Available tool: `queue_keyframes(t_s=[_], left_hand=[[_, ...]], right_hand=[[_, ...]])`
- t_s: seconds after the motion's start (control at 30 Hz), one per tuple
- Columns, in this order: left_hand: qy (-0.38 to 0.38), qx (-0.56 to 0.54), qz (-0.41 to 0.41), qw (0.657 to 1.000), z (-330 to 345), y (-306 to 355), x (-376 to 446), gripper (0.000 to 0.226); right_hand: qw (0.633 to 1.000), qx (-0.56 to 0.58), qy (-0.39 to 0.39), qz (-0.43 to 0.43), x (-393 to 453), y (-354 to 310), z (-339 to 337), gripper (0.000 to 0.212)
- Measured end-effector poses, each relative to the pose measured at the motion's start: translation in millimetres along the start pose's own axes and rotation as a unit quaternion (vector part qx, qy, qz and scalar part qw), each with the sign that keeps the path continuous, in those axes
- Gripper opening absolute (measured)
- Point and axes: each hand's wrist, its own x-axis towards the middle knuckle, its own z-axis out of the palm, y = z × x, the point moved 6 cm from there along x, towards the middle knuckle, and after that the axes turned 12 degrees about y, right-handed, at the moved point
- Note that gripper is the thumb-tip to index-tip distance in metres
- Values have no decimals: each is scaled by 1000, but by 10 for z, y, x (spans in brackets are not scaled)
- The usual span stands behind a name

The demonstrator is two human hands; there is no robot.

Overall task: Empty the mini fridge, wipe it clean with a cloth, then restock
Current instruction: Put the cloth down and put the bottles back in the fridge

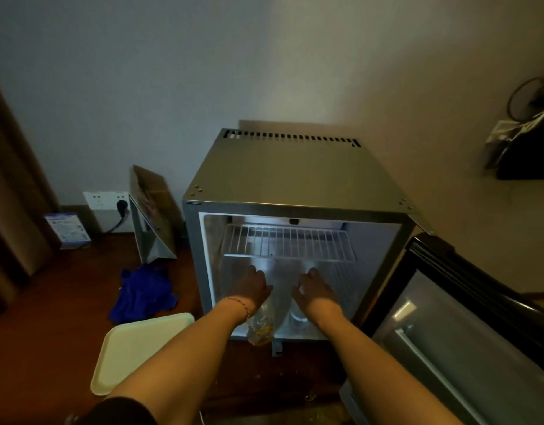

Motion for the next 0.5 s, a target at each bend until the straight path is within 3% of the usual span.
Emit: queue_keyframes(t_s=[0.17,0.3,0.5], left_hand=[[17,-14,50,999,2,-56,136,35],[42,-61,41,996,-52,-21,297,32],[47,-69,27,996,44,-126,595,34]], right_hand=[[998,55,24,-32,189,-74,215,32],[991,93,67,-75,356,-162,277,18],[982,132,111,-77,638,-126,341,25]])
